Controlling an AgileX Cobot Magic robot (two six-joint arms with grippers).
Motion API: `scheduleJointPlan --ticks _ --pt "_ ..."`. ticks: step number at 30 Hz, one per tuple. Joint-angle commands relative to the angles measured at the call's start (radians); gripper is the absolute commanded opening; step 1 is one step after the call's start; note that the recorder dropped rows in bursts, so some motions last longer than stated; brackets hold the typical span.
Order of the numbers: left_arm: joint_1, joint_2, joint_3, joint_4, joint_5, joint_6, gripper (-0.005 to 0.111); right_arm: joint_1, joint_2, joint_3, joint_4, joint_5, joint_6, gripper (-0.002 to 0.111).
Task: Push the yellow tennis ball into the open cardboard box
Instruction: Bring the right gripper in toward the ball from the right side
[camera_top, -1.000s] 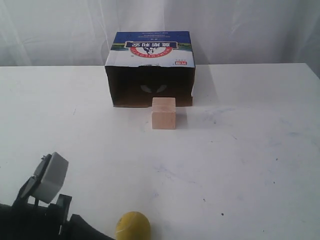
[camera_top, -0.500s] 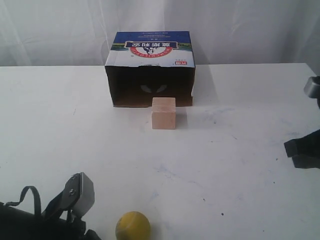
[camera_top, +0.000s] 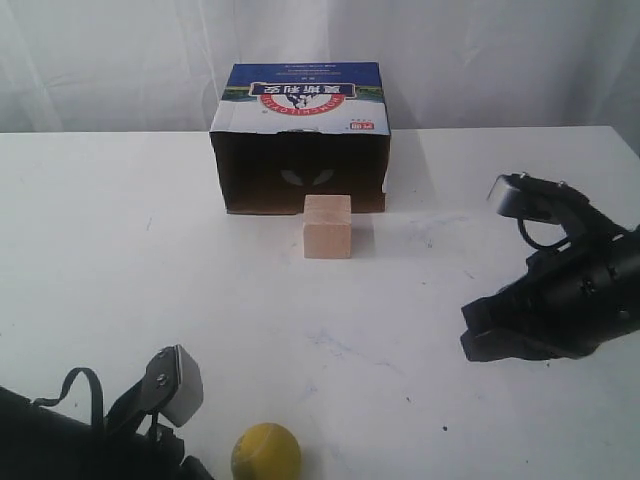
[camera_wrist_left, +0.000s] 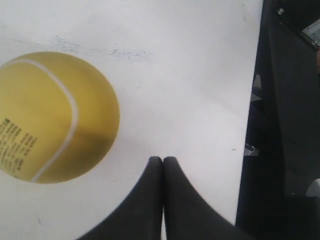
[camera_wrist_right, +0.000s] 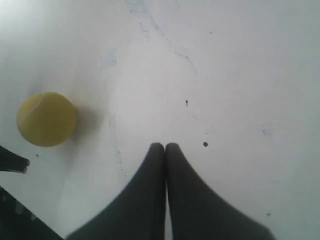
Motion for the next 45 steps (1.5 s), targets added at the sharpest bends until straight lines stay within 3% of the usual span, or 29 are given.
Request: scheduleJointPlan --ticks 1,12,45 --pt "-0.009 0.011 -0.021 -0.021 0.013 0.155 0.0 0.034 0.057 -0.006 0.05 -0.02 -0.037 0.0" --pt "-0.009 0.025 -0.053 -0.021 -0.007 0.155 0.0 0.12 0.106 -0.006 0.202 -0.028 -0.208 0.0" --pt "-0.009 0.025 -0.088 -0.021 -0.07 0.155 0.0 0.187 0.221 -0.006 0.354 -0.137 -0.281 0.0"
